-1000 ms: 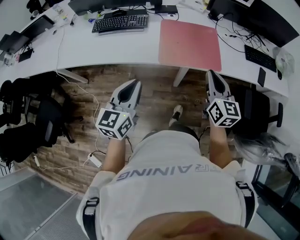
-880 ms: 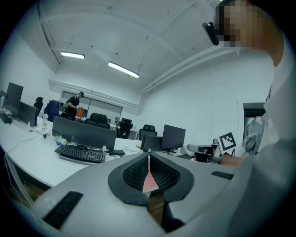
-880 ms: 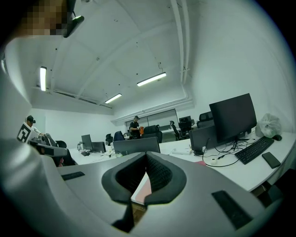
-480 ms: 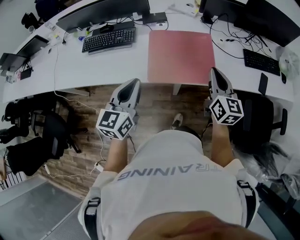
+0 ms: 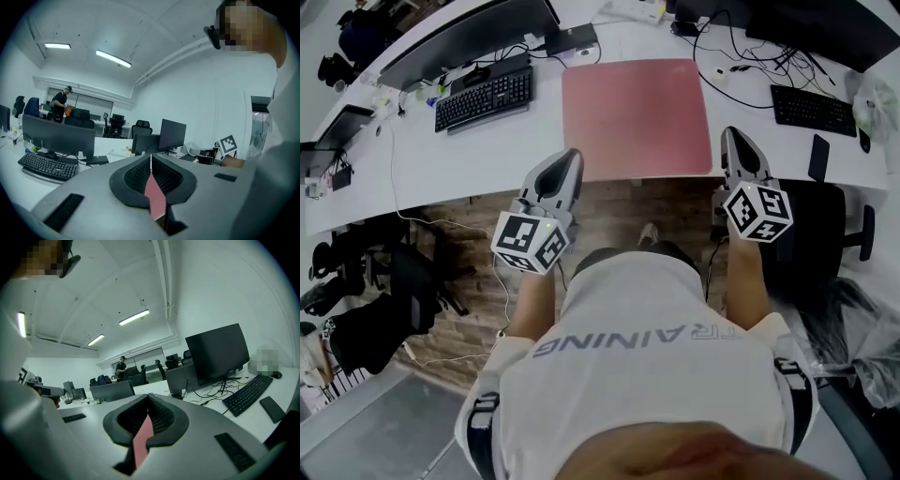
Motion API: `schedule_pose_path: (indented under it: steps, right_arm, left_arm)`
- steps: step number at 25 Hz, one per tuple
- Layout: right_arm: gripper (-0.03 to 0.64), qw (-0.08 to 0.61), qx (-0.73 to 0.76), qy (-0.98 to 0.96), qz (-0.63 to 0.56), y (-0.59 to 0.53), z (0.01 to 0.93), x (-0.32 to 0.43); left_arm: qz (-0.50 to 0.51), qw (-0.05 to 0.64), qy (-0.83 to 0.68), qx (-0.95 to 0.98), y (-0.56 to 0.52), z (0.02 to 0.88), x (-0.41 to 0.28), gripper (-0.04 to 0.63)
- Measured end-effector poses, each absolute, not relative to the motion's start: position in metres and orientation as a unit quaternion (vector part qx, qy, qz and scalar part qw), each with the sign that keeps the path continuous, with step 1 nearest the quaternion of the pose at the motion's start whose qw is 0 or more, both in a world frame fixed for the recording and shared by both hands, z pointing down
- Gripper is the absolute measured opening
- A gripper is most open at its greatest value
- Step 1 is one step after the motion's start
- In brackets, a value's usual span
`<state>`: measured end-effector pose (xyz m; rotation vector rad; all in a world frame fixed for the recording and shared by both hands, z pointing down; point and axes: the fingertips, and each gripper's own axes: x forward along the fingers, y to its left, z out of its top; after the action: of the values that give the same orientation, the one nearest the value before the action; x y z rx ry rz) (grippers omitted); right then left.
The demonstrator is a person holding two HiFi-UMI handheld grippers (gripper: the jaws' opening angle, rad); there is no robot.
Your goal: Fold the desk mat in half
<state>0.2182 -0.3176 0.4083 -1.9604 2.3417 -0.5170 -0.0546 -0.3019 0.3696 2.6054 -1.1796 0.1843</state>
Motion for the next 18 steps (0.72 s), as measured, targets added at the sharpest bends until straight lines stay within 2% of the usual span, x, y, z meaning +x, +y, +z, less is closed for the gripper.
schedule_pose_path:
  steps: [12,18]
  right_arm:
    - [0.023,0.009,-0.71,0.673,-0.209,-0.291,0.448,0.271]
    - [0.025,-0.039,-0.744,0.616,-0.256,-0.274,0.496,0.269]
  left_arm:
    - [0.092,0.153,-0.301,0.937,-0.337,0.395,0.001,0.038]
    - [0.122,0.138,-0.257,0.949,-0.349,0.413,-0.001,0.038]
